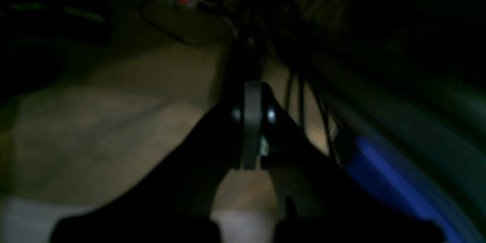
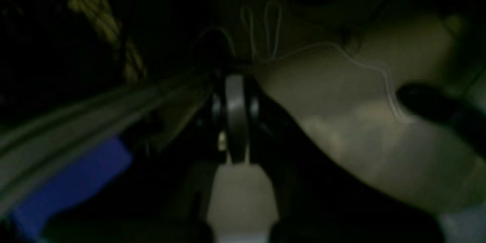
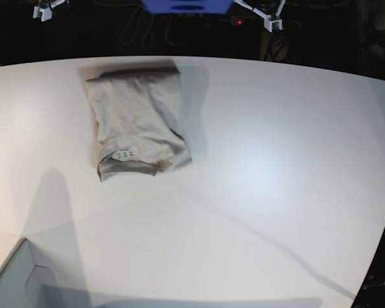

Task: Layout the t-shirt on the table in an organized manner, then fold the t-shirt properly

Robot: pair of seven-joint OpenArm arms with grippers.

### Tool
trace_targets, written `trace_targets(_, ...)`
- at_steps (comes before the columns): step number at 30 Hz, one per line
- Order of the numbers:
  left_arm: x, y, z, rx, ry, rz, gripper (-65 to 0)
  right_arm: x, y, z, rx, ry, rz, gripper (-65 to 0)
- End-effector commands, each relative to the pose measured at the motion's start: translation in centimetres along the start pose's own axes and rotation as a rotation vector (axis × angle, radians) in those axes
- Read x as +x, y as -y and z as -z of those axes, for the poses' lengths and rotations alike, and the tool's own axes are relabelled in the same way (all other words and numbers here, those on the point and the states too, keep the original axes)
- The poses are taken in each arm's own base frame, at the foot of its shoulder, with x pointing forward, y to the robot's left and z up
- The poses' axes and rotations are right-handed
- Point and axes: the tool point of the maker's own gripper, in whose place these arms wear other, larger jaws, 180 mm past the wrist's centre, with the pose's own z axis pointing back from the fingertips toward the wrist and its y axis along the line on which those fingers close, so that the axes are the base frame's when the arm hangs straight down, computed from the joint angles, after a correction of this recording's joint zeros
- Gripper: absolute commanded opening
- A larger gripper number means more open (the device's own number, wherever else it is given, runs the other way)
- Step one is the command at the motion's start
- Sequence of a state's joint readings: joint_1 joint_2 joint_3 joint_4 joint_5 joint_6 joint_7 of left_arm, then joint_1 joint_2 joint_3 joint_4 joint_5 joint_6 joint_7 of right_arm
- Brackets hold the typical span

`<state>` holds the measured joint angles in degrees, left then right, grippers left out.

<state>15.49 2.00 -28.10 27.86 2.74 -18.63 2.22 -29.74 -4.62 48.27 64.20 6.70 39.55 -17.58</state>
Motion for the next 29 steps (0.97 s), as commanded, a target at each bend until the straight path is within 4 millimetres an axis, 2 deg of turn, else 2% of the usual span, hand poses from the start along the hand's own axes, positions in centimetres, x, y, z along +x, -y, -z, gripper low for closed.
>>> trace_targets(1,0.5,0.0,0.5,-0.009,0.013,-0.013,-65.0,0.0,0.4,0.3,0.011,0.013,0.007,-65.0)
trace_targets(5,0.4,1.0,2.0,-0.042,-0.044,0.022,-65.0,-2.9,-2.3,3.6,0.119,-0.031,-0.017,-65.0)
trace_targets(8,0.9,1.6,2.3,-0.058,-0.072,0.079,-65.0,-5.7,-4.2,4.8,0.172,-0.043,-0.033,-65.0)
trace_targets(10,1.0,1.7,2.4,-0.063,-0.077,0.099,-65.0,-7.3,-2.8,5.1,0.068,-0.037,-0.077,-65.0)
trace_targets(14,0.0,1.9,2.3,-0.065,-0.138,0.113,-65.0,-8.9,-0.8,5.5,-0.058,-0.049,-0.330,-65.0)
trace_targets(18,-0.2,2.1,2.4,-0.067,-0.162,0.119,-65.0,-8.0,2.9,5.7,-0.254,-0.071,-0.546,-65.0)
trace_targets(20,-0.9,2.2,2.2,-0.078,-0.187,0.186,-65.0,-7.3,4.0,5.6,-0.327,-0.076,-0.625,-65.0)
trace_targets(29,-1.4,2.5,2.2,-0.086,-0.197,0.203,-65.0,-6.4,4.3,5.6,-0.414,-0.062,-0.718,-65.0)
